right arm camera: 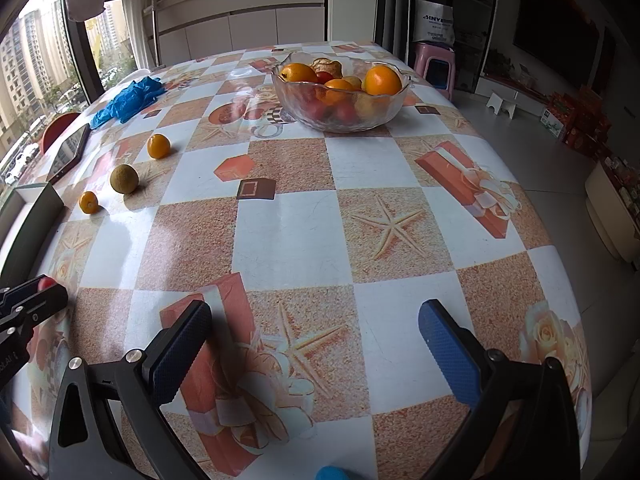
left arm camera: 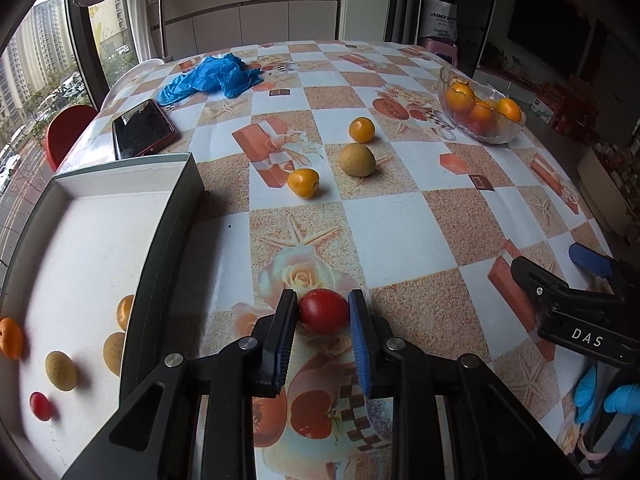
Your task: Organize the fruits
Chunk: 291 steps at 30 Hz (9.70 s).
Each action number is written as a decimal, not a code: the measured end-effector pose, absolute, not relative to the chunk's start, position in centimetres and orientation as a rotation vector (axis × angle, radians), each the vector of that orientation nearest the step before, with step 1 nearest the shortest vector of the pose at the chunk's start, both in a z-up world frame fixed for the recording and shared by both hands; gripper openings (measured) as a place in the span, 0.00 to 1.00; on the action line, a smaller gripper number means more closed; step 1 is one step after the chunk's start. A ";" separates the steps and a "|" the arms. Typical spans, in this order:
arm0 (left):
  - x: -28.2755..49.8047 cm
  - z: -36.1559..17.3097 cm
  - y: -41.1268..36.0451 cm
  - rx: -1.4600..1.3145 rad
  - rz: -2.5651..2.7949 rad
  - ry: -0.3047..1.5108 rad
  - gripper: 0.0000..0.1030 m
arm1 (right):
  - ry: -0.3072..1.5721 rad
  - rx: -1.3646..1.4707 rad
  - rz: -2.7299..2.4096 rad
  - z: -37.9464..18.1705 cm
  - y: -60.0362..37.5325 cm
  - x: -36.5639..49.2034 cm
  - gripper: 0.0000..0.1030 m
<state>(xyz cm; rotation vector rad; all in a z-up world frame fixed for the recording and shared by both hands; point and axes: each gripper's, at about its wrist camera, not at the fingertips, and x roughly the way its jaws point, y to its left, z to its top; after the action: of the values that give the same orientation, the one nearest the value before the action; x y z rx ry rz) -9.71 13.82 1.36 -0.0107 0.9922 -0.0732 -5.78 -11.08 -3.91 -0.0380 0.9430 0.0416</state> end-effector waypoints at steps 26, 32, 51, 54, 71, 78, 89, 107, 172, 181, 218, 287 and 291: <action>-13.2 1.2 16.2 -0.050 -0.107 0.944 0.27 | 1.025 -0.054 0.244 -2.6 3.1 2.4 0.73; -13.2 1.1 16.4 -0.052 -0.107 0.945 0.27 | 1.004 -0.086 0.269 -2.5 3.7 2.9 0.29; -14.4 2.3 17.3 -0.140 -0.130 0.951 0.27 | 1.036 0.050 0.328 -2.2 -3.7 -6.0 0.29; -15.1 3.3 17.2 -0.135 -0.136 0.928 0.27 | 1.034 0.064 0.332 -1.9 -3.8 -6.6 0.29; -16.5 5.6 25.0 -0.164 0.036 0.860 0.27 | 0.995 -0.022 0.504 1.0 5.8 -8.8 0.29; -16.8 5.0 29.6 -0.186 0.152 0.846 0.27 | 0.992 -0.086 0.580 1.4 10.7 -9.3 0.29; -16.6 3.1 33.1 -0.204 0.226 0.887 0.27 | 1.015 -0.150 0.656 0.5 15.8 -9.1 0.30; -17.3 3.8 32.5 -0.188 0.283 0.859 0.95 | 0.917 -0.220 0.592 3.1 13.8 -10.1 0.88; -16.4 16.9 14.5 -0.218 -0.031 0.647 0.95 | 0.903 -0.238 0.509 0.7 3.0 -19.7 1.00; -11.8 11.8 16.5 0.013 0.055 0.837 0.95 | 1.007 -0.122 0.237 0.1 -5.3 -11.7 1.00; -5.1 1.2 14.0 -0.033 -0.072 0.975 0.20 | 1.065 -0.063 0.235 -3.4 -4.3 0.7 0.98; -6.8 0.0 12.9 -0.007 -0.006 0.959 1.00 | 0.866 -0.043 0.036 -3.3 -10.4 -7.7 0.64; -6.8 0.0 12.9 -0.008 -0.007 0.959 1.00 | 0.888 -0.040 0.035 -3.5 -10.3 -7.4 0.82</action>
<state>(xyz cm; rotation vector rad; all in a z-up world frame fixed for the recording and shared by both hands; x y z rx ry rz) -6.82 12.88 -0.04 -0.0085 0.9589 -0.0072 -7.38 -10.29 -3.50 -0.0398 0.8878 0.0348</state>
